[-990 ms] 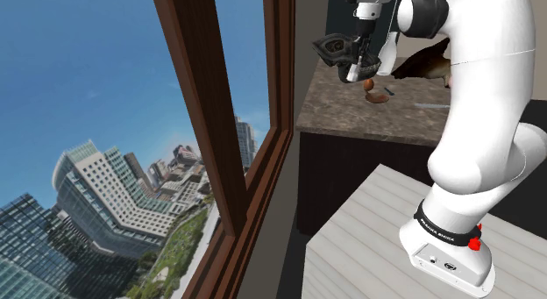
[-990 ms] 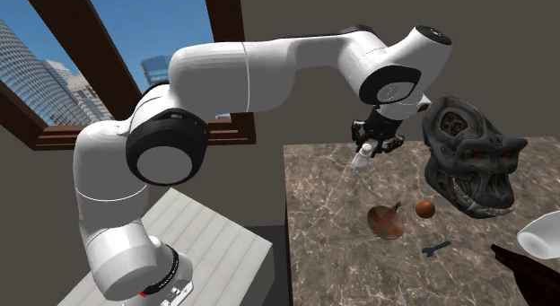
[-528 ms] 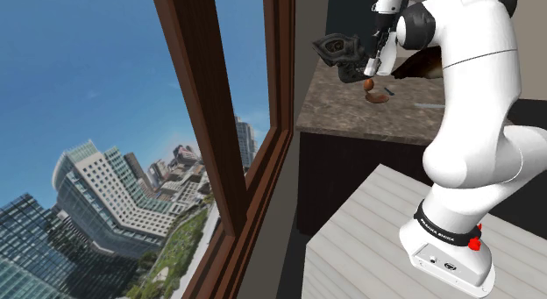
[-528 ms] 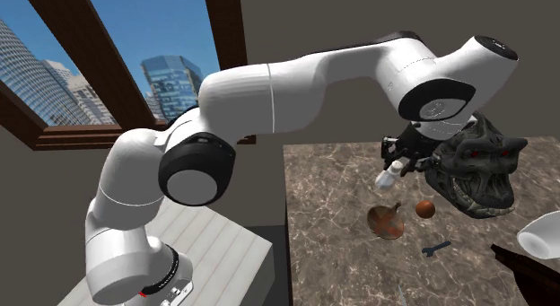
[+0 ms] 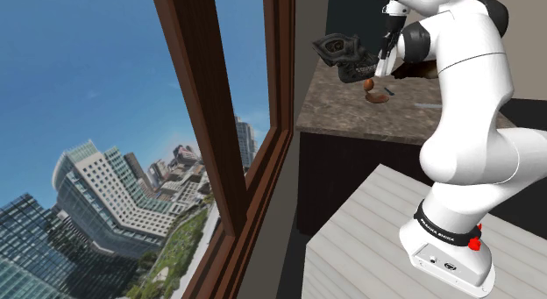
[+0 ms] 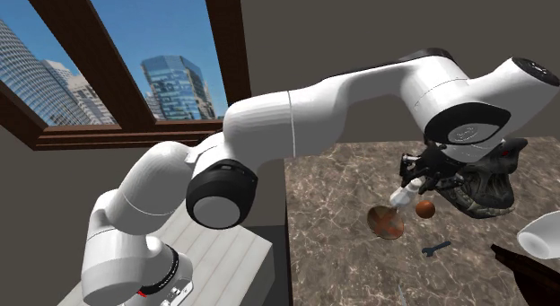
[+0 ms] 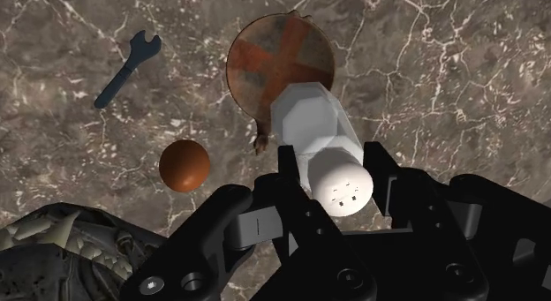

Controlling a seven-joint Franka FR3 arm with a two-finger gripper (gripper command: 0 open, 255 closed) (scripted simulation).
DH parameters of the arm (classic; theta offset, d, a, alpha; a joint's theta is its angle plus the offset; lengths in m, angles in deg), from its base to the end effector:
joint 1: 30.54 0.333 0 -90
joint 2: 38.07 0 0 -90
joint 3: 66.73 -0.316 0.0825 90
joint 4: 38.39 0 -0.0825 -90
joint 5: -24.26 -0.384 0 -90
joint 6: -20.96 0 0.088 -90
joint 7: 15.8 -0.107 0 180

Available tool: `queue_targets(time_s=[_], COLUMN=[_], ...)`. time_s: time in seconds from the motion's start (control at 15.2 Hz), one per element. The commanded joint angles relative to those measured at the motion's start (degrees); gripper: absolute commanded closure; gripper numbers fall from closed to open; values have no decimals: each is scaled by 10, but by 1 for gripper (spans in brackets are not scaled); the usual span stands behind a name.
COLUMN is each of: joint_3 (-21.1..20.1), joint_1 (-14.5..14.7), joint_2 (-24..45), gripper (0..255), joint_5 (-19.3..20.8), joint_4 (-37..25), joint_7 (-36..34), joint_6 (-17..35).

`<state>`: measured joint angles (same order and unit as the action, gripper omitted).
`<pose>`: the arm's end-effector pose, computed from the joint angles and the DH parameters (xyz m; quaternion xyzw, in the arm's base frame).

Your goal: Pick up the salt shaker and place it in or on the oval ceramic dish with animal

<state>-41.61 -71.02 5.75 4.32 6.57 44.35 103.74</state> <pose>0.4538 -0.5772 0.5021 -0.9990 -0.0213 -0.0059 0.0376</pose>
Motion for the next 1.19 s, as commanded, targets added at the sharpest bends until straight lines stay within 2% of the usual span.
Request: queue_targets(time_s=[0.0, 0.66, 0.92, 1.12], joint_3=[4, 7, 7, 7], joint_1=[13, 40, 45, 46], joint_2=[-17, -37, -37, -37], gripper=[255, 255, 255, 255], joint_5=[4, 7, 6, 6], joint_4=[48, 165, 197, 200], joint_7=[5, 19, 24, 24], joint_6=[29, 121, 152, 155])
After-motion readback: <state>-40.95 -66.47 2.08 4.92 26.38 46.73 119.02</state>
